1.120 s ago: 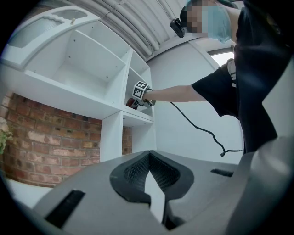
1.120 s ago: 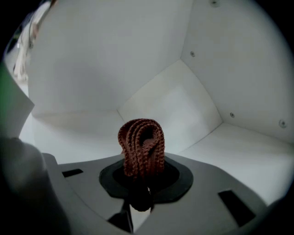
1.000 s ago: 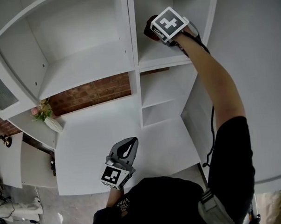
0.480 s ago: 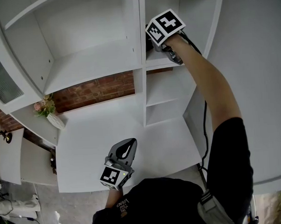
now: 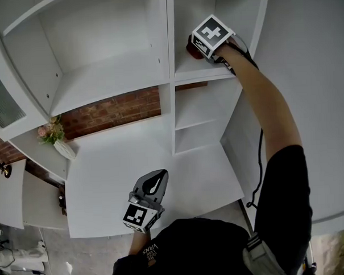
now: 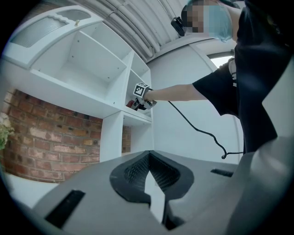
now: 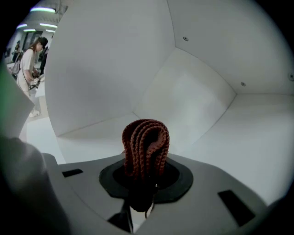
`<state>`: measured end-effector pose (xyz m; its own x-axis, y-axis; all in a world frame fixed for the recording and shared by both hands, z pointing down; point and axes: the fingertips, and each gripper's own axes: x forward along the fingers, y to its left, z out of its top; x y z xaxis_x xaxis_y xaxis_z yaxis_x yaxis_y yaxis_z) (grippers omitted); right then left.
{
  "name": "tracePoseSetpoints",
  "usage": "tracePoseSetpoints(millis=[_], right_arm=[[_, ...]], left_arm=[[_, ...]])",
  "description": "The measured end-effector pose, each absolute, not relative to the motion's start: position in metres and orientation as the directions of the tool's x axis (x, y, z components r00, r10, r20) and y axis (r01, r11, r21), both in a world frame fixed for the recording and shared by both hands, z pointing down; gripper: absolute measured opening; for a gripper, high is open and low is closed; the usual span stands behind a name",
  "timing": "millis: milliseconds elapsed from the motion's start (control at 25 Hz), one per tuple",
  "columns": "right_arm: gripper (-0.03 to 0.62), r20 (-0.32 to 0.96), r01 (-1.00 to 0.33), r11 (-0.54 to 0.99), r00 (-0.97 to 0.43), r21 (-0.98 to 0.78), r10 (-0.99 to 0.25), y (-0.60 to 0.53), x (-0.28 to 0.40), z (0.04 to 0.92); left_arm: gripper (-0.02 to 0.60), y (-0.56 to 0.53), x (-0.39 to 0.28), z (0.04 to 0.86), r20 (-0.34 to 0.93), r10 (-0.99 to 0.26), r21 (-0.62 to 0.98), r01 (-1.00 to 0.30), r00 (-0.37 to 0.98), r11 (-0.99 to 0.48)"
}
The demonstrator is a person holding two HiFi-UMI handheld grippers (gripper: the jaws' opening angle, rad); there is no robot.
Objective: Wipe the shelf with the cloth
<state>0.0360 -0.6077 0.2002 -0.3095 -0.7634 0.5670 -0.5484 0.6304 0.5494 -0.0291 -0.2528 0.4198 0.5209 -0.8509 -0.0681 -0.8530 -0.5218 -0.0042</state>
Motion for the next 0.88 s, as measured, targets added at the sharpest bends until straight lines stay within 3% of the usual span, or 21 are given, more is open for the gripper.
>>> tracePoseSetpoints(millis=[160, 440, 680, 880], right_arm=[[0.071, 0.548, -0.511, 0.542, -0.157, 0.667, -0.822, -0.622, 0.073, 0.198], [0.071, 0.456, -0.286, 0.415, 0.094, 0.864, -0.885, -0.634, 0.110, 0.195], [0.071, 0.435, -0.256, 0.396, 0.118, 0.882, -0.893, -0.635, 0.113, 0.196], [0.071, 0.476, -0.406, 0.438, -0.010, 0.802, -0.879, -0.626, 0.101, 0.187]], left_arm=[[0.005, -0.255, -0.025, 0.420, -0.071, -0.845, 0.003, -0.847, 0.529, -0.531], [0.005, -0.258, -0.022, 0.424, -0.072, -0.840, 0.018, -0.842, 0.537, -0.539], [0.005, -0.258, -0.025, 0.425, -0.071, -0.840, 0.026, -0.840, 0.539, -0.541], [0.005, -0.256, -0.029, 0.425, -0.071, -0.837, 0.028, -0.838, 0.543, -0.545]])
